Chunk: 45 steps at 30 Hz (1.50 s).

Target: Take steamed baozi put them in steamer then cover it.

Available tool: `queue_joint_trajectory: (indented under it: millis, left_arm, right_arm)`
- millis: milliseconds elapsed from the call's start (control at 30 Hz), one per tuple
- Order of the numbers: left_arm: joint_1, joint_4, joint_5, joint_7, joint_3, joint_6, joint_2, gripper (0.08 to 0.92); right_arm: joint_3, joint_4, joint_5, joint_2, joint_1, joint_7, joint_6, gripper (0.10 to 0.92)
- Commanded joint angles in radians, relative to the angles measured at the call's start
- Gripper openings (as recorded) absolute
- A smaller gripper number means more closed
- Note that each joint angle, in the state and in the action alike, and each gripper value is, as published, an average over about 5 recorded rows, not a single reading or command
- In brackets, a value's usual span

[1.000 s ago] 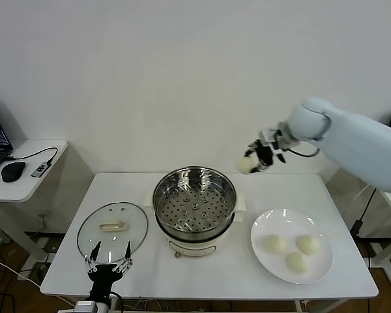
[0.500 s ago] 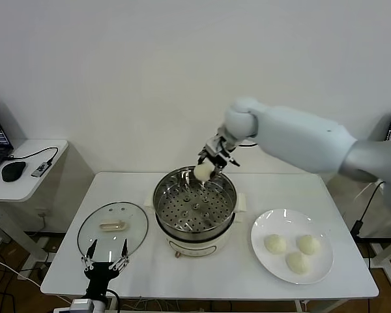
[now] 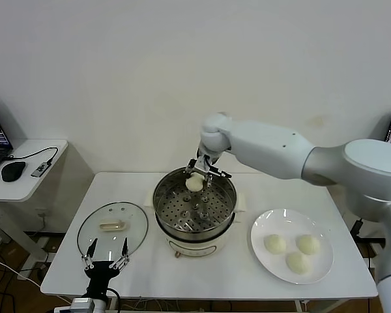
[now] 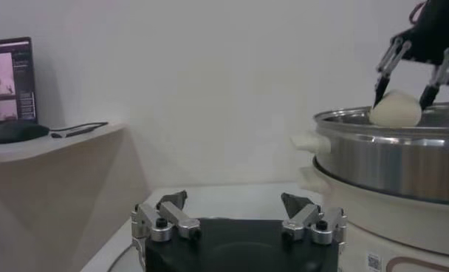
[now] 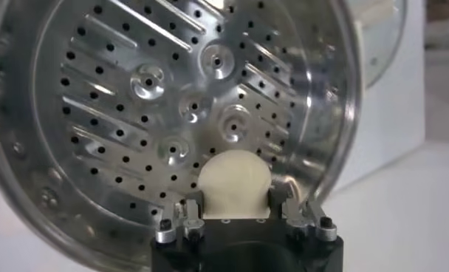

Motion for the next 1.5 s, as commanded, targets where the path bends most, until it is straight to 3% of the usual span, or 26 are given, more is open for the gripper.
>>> queue_joint_trajectory:
  millis: [33, 300, 467, 633, 767, 867, 1200, 1500]
  left_arm:
    - [-0.001, 0.000, 0.004, 0.000, 0.001, -0.001, -0.004, 0.823]
    - [0.006, -0.011, 0.010, -0.003, -0.001, -0.001, -0.010, 0.823]
    - [0.012, -0.023, 0.012, -0.004, -0.004, 0.000, -0.008, 0.823]
    - [0.015, -0.037, 0.011, -0.003, -0.009, 0.006, -0.001, 0.823]
    - [0.017, -0.052, 0.011, -0.002, -0.008, 0.023, 0.006, 0.823]
    - [0.020, -0.061, 0.015, -0.002, -0.004, 0.036, 0.015, 0.823]
    - [0.039, -0.074, 0.047, -0.001, 0.008, 0.043, 0.027, 0.823]
    - [0.049, -0.082, 0.058, -0.003, -0.001, 0.041, 0.025, 0.823]
  right_arm:
    - [-0.002, -0.074, -0.116, 0.049, -0.039, 0.040, 0.098, 0.549]
    - [0.021, -0.096, -0.152, 0.048, -0.051, 0.063, 0.120, 0.708]
    - [0.009, 0.007, 0.037, -0.018, 0.035, 0.024, 0.029, 0.806]
    - [-0.042, 0.283, 0.366, -0.199, 0.216, -0.101, -0.366, 0.822]
    - [-0.082, 0.458, 0.464, -0.379, 0.311, -0.127, -0.625, 0.823]
    - [-0.109, 0.576, 0.502, -0.506, 0.342, -0.122, -0.732, 0.823]
    - [-0.153, 0.810, 0.461, -0.891, 0.301, -0.092, -0.842, 0.823]
    - [-0.134, 0.827, 0.326, -0.977, 0.103, -0.082, -0.835, 0.823]
